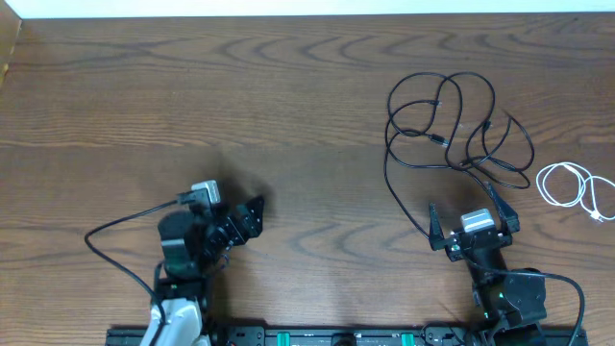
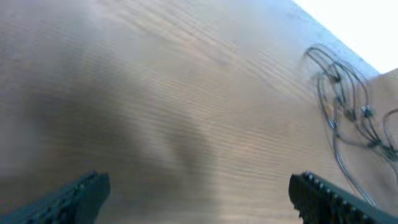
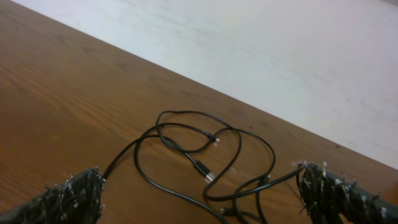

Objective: Untangle cables

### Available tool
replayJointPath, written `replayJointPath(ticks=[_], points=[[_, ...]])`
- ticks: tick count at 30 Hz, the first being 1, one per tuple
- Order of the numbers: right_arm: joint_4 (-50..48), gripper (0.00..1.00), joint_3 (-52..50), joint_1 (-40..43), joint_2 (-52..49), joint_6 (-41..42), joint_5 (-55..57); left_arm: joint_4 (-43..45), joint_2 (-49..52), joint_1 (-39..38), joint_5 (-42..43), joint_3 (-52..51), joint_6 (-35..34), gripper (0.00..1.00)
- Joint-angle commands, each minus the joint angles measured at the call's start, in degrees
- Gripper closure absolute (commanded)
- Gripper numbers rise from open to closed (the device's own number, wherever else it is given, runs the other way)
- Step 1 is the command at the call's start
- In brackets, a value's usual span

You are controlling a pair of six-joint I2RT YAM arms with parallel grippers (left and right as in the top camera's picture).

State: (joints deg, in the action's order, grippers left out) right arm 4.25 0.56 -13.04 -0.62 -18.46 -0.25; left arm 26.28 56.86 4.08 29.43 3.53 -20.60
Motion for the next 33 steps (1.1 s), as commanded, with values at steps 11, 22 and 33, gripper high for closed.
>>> replayJointPath(ticks=[11, 22, 33], points=[[0.09, 0.01, -0.26, 0.24, 0.35, -0.44, -0.11, -1.86, -5.40, -2.56, -4.13, -3.26, -0.24, 0.02], [0.07, 0.01, -0.26, 0.24, 0.35, -0.44, -0.13, -20.41, -23.67, -2.56, -7.10, -3.28, -0.04, 0.02], [0.07, 0.01, -0.26, 0.24, 0.35, -0.44, -0.13, -28.92, -45.68, -2.58, -6.40, -3.26, -0.07, 0.02]])
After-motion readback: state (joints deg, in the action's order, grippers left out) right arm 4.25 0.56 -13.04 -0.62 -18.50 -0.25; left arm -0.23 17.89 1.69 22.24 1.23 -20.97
